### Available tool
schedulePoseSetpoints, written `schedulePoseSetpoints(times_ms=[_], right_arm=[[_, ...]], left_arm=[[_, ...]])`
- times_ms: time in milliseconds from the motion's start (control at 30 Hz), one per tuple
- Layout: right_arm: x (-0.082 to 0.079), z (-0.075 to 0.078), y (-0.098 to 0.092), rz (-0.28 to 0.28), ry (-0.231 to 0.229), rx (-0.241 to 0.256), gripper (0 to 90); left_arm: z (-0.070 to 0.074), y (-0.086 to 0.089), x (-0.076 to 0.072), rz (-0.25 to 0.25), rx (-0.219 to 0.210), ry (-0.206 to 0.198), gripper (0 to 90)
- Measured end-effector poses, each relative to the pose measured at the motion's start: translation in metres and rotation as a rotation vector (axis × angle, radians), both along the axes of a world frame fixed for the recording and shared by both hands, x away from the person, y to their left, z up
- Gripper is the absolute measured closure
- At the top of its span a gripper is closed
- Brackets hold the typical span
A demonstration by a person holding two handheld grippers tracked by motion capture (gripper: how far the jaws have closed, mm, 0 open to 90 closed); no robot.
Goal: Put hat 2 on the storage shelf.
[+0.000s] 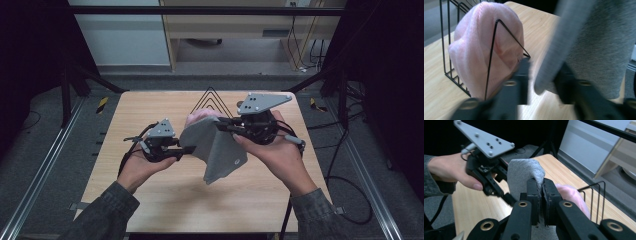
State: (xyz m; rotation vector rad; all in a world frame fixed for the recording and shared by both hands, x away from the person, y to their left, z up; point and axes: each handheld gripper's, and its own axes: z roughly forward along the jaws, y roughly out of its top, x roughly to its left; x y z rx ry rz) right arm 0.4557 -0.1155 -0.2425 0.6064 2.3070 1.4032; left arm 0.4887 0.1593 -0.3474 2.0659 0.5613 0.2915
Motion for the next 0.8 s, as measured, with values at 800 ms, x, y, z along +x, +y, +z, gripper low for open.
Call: schedulePoseSetpoints(times_ms=[800], right_arm=[[0.033, 0.053, -0.033, -0.162, -0.069, 0.069, 85.2]], left_arm=[[0.148, 0.004, 0.024, 0.084, 0.015, -0.156, 86.8]])
